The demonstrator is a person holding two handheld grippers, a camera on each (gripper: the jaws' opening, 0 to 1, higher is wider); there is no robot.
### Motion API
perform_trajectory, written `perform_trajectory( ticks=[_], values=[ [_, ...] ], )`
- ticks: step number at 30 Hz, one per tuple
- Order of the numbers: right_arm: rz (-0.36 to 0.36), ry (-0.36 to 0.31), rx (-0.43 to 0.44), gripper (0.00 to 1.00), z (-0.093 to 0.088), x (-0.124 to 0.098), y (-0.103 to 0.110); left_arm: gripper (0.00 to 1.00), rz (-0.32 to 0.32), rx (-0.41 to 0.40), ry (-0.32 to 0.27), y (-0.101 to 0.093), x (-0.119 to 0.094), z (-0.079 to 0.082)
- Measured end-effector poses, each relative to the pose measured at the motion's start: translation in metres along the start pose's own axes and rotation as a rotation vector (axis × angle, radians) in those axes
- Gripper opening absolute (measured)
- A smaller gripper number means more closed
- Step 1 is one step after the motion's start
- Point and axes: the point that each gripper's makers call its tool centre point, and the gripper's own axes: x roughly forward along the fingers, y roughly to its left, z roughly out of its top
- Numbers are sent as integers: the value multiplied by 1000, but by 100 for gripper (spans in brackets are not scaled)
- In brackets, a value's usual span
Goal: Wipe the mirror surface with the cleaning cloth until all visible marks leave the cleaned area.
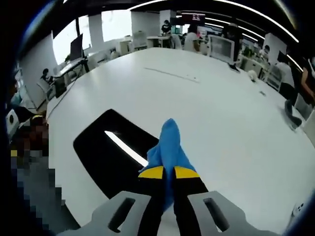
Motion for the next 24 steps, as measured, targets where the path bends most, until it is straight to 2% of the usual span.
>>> perform_trajectory(
  ticks=[2,3,8,12,15,17,24],
  values=[
    [-3,41,-21,1,-4,9,4,99,7,3,-17,1,-1,3],
    [-21,75,-58,1,-8,14,2,99,8,3,-16,1,-1,2],
    [-13,77,-47,1,-3,30,11,99,0,-8,1,1,0,0],
    [-17,94,-30,1,-1,46,2,99,-3,-9,8,0,-1,-2],
    [-18,119,-27,1,-7,48,4,99,0,-12,7,1,-1,-2],
    [-10,119,15,1,-4,53,-2,99,1,-16,7,1,-1,-2],
    [-5,125,25,1,-6,48,4,99,-9,-12,2,0,0,-1]
  ],
)
